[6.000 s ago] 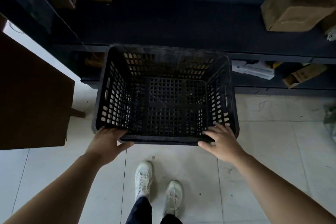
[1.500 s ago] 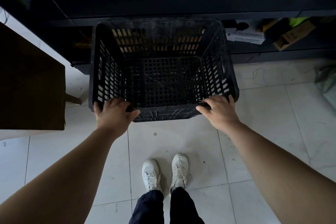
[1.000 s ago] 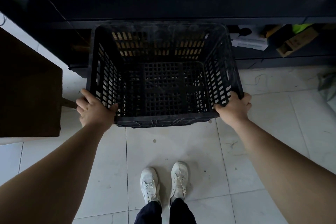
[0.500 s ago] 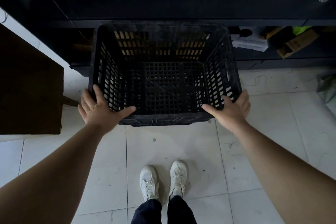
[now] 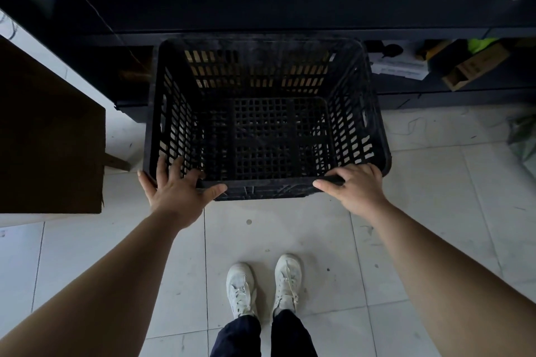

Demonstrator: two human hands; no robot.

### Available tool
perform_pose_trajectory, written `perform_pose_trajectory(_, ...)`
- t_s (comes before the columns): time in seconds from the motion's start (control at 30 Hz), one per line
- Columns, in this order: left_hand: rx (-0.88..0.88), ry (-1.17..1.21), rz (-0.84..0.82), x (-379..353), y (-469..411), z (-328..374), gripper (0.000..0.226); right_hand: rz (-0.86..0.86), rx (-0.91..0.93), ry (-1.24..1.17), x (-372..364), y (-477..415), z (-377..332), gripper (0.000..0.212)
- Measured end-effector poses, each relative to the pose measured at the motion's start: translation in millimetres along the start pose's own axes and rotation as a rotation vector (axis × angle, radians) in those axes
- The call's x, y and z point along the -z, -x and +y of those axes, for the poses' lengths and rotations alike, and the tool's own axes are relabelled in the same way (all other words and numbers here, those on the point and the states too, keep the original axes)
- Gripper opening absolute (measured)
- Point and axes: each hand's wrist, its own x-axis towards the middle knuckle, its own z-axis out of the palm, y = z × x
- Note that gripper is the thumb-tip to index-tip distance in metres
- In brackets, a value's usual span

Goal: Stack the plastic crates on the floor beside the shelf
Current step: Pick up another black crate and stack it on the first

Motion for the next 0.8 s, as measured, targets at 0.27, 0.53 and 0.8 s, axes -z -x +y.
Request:
perform_pose_trajectory(0.27, 0.017, 0.017, 0.0, 3.6, 0.9, 4.1, 0.085, 0.072, 0.021, -0.001, -1.3, -2.0, 2.9, 0.105)
perform_pose_trajectory(0.53, -0.061, -0.008, 0.08, 30.4, 34.2, 39.7, 0.063, 0.204, 0.075, -0.023, 19.4, 23.4, -2.2, 0.053)
perform_pose_trajectory(0.8, -0.213, 0.124, 0.243, 140.5, 126.4, 104.0, 0.051, 0.355, 0.135, 0.002, 129.3, 127.3, 9.6, 0.041)
